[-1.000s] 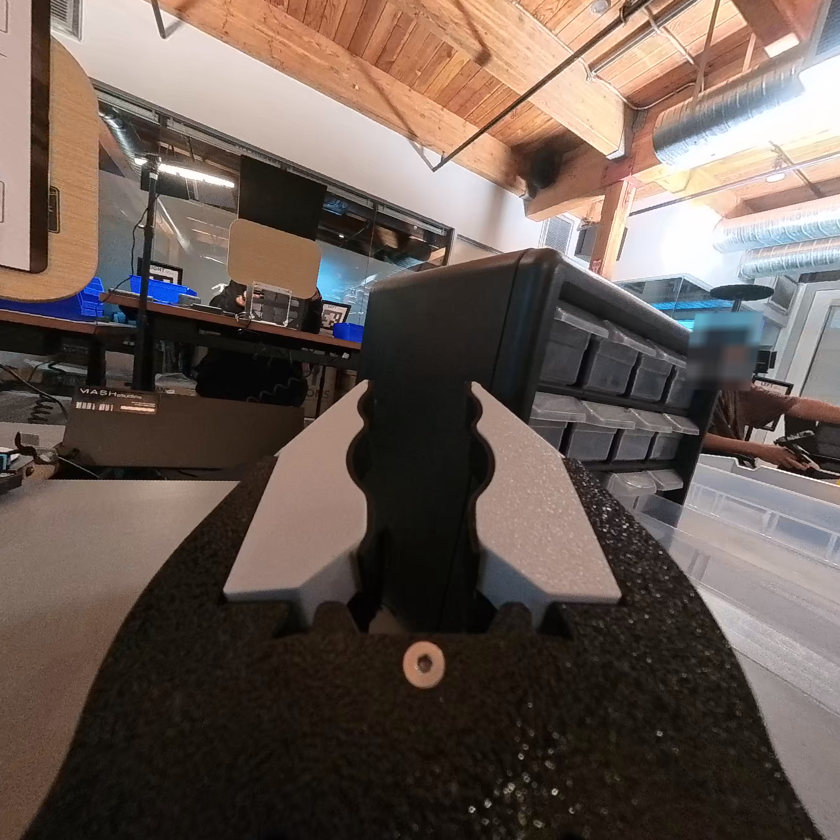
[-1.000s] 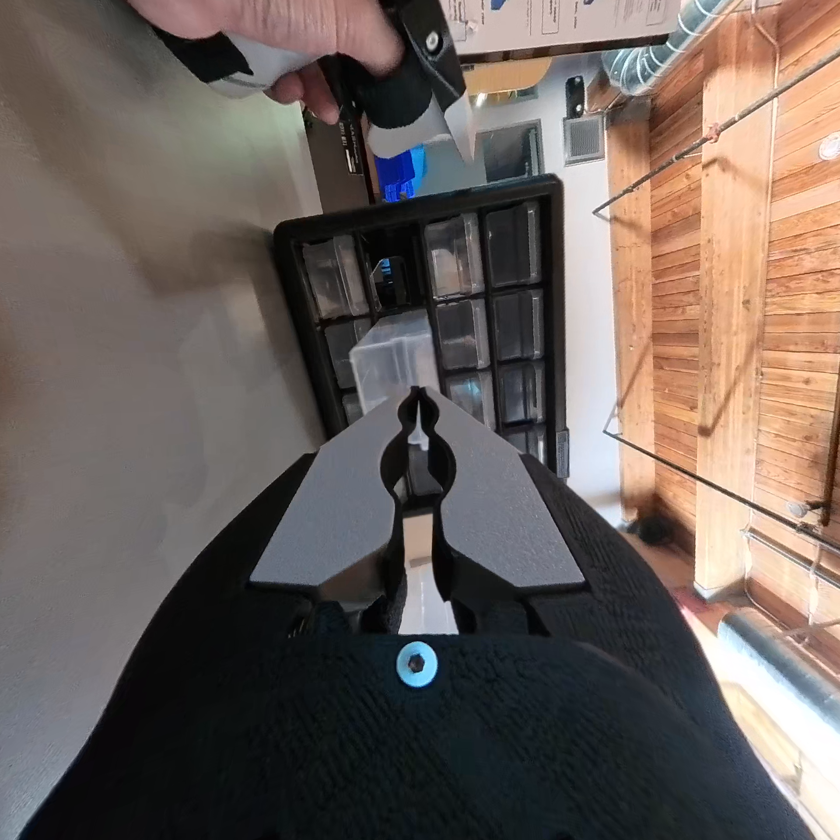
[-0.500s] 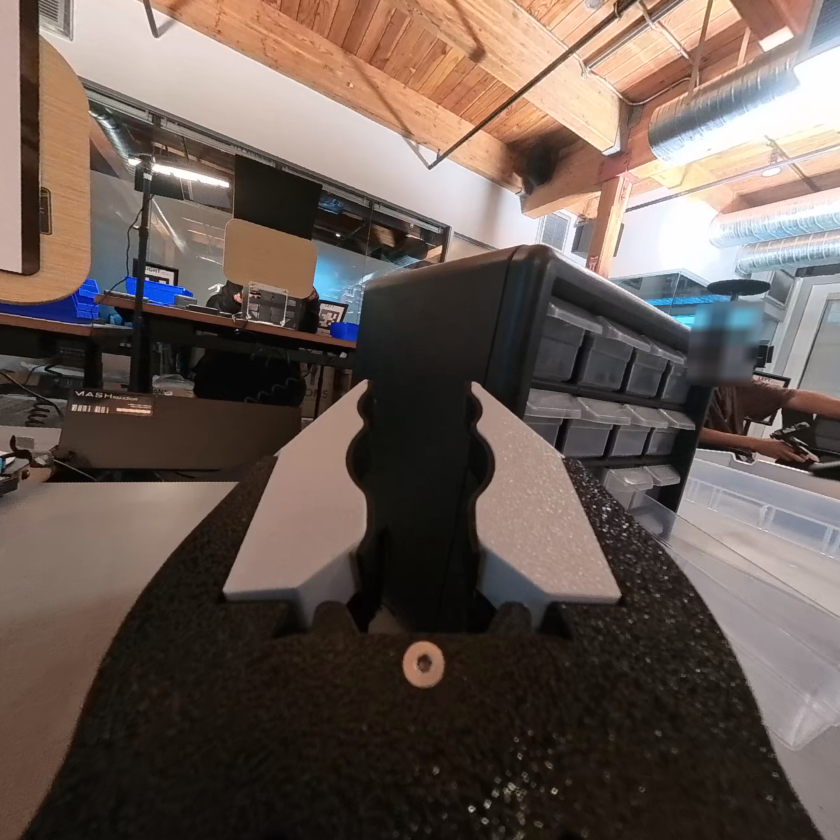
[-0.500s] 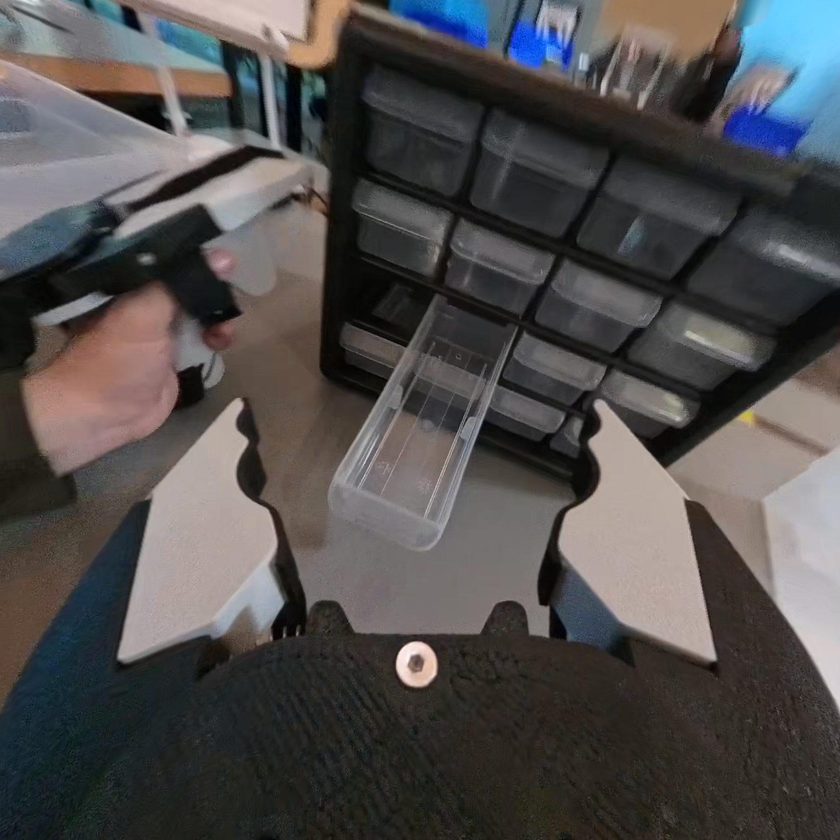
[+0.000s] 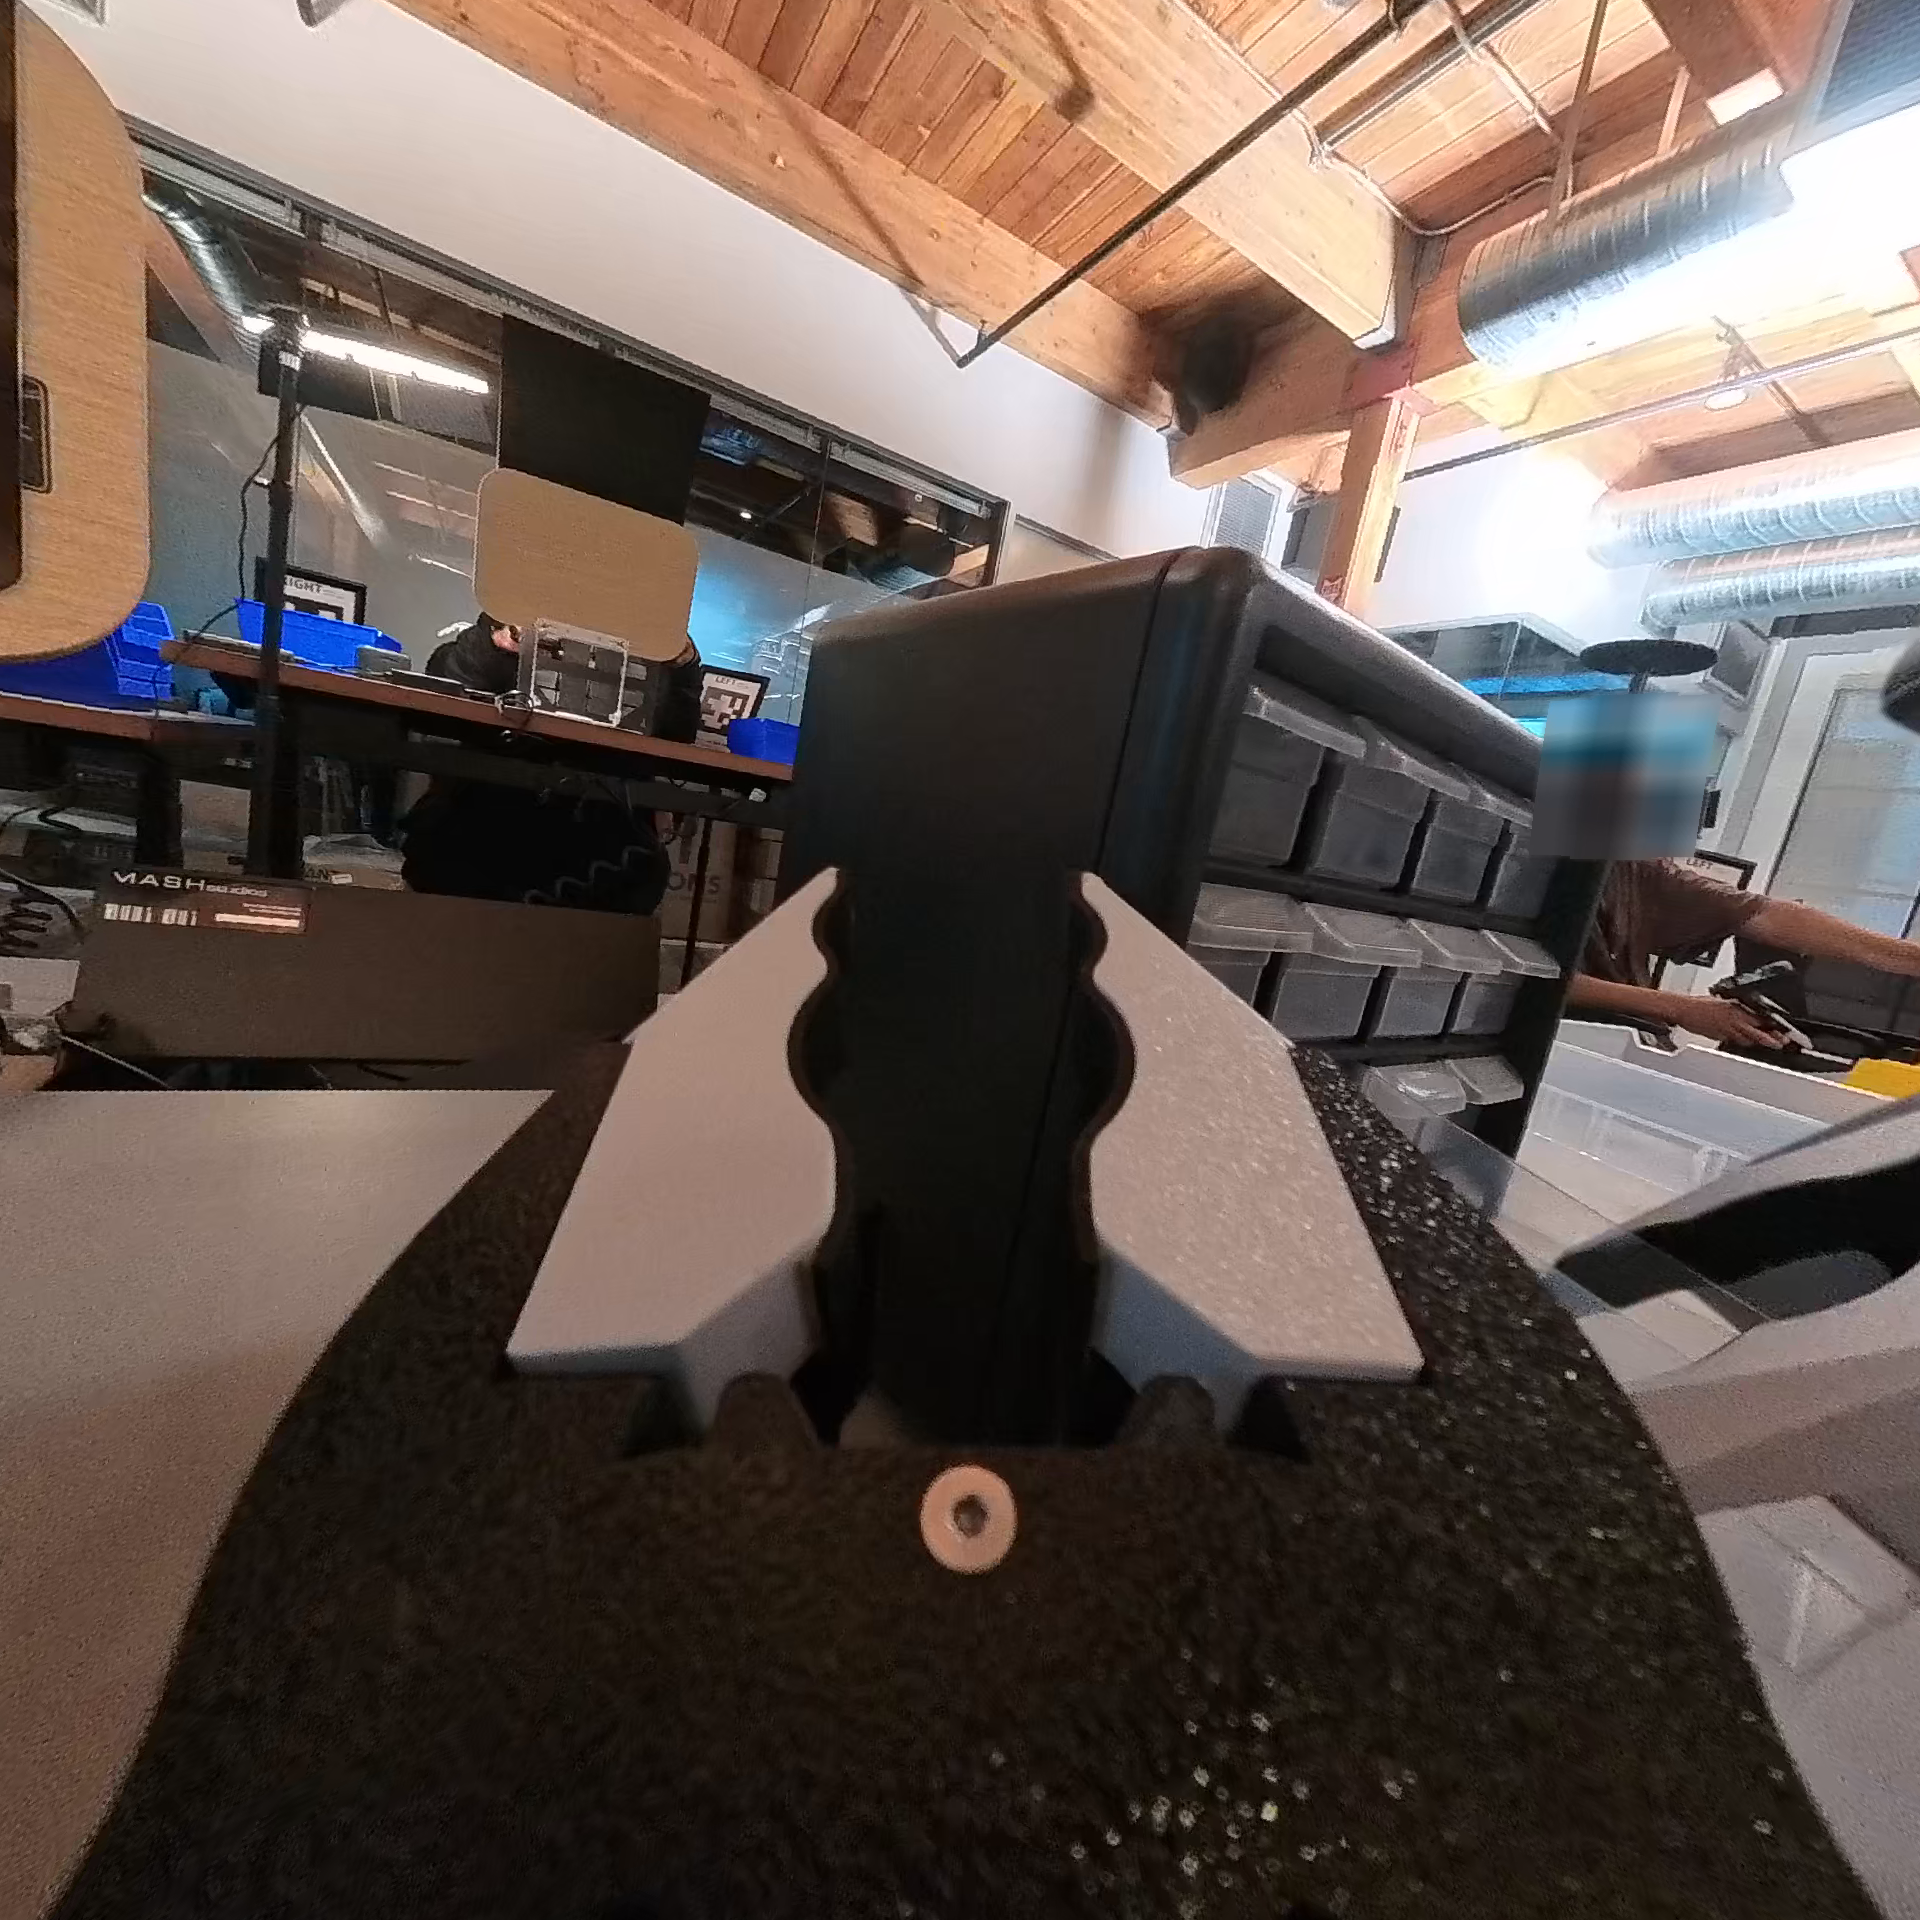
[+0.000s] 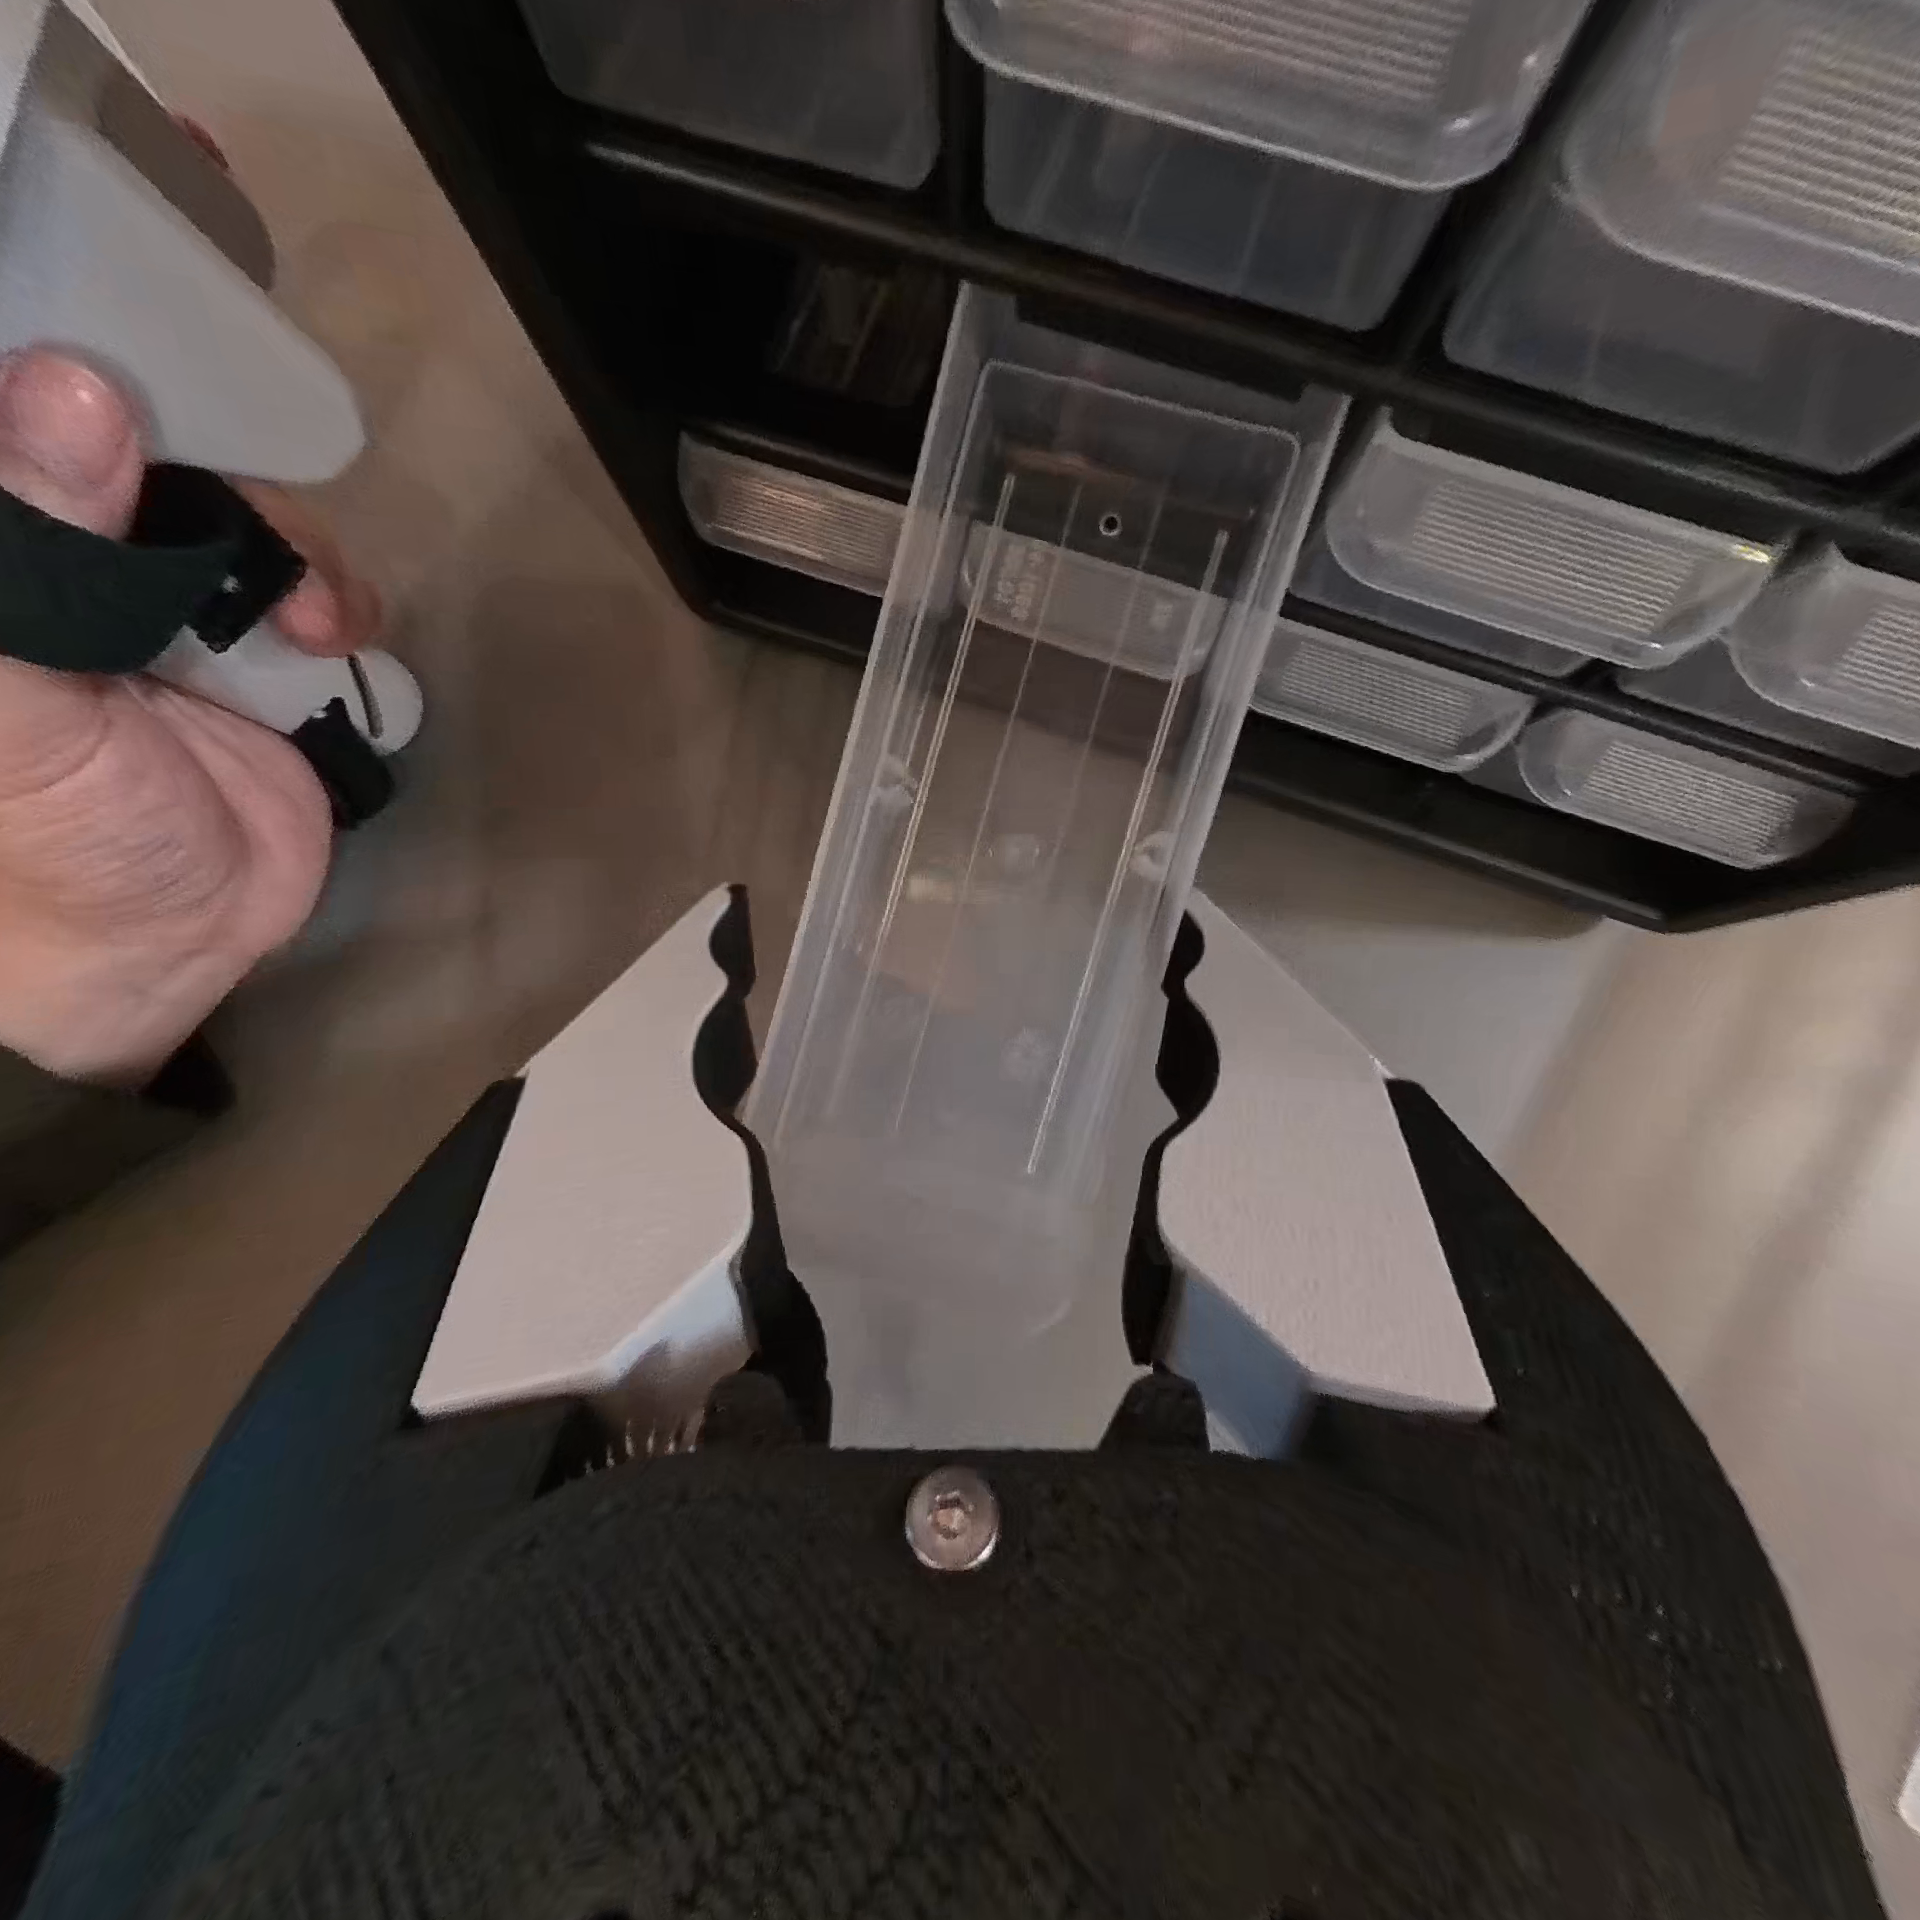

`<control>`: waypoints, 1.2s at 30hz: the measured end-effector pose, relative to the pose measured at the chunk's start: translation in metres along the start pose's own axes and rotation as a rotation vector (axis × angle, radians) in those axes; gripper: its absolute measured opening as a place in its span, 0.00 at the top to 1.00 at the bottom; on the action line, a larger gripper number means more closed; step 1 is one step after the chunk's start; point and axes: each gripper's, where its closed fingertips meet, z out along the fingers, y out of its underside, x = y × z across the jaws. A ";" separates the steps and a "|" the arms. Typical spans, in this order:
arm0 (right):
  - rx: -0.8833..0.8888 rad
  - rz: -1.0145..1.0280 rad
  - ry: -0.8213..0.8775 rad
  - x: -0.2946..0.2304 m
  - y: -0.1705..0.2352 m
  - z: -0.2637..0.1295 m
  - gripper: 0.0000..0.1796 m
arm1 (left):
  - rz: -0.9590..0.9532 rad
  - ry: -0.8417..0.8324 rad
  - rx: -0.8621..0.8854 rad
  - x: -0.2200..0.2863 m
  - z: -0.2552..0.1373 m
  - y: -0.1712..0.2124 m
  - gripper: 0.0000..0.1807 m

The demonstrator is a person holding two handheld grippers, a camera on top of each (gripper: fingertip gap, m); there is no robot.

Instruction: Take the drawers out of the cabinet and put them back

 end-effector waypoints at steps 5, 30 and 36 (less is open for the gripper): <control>-0.009 0.047 -0.009 0.005 -0.002 -0.020 0.63 | 0.007 0.013 -0.006 0.004 0.001 0.002 0.78; -0.144 0.061 0.003 0.002 0.044 -0.040 0.67 | 0.017 0.031 -0.006 0.007 0.001 0.002 0.79; 0.042 0.040 0.079 0.058 0.042 -0.106 0.67 | 0.020 0.031 -0.003 0.007 0.000 0.001 0.77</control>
